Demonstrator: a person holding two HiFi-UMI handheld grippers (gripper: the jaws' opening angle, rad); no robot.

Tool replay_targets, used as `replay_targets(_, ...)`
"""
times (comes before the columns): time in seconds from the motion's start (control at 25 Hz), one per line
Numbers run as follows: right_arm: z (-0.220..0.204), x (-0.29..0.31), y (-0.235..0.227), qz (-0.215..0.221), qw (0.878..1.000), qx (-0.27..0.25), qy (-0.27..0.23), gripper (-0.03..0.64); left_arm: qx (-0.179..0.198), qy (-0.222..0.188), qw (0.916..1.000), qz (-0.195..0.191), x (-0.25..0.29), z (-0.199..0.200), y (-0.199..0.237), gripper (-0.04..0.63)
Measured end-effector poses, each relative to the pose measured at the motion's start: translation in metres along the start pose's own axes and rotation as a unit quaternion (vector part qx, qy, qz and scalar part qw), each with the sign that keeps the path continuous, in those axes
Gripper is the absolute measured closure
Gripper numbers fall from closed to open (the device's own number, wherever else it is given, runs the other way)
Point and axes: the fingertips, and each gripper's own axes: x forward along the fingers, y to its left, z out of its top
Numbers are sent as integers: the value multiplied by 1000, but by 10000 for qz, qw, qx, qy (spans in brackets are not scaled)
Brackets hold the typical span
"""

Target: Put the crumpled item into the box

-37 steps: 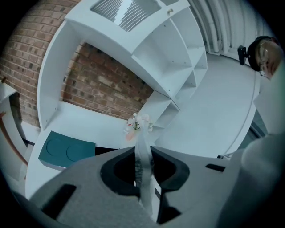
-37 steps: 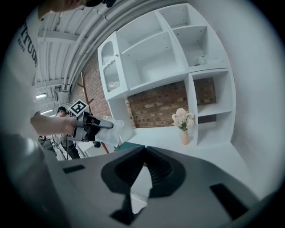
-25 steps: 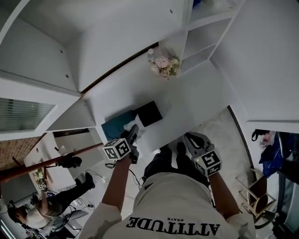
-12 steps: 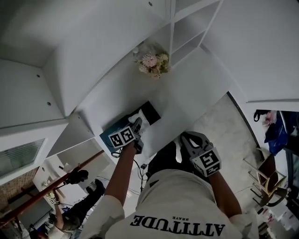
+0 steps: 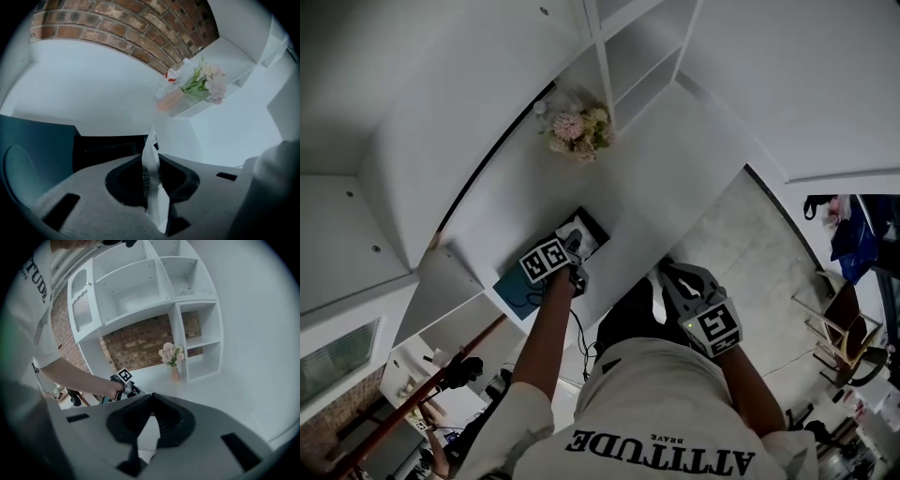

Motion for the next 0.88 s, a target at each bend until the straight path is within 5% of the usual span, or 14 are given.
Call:
replay_targets(0.2, 0, -3, -8, -96, 9999, 48, 12, 580, 167, 228, 9991, 331, 9, -5, 12, 518)
replay_targets(0.48, 0, 3, -9, -46, 10000, 26, 50, 580, 125, 424, 9980, 447, 6, -11, 16, 325)
replay_targets(0.88, 12, 19, 2, 194, 9995, -224, 70, 580, 282, 377, 9980, 414, -25, -7, 24, 302)
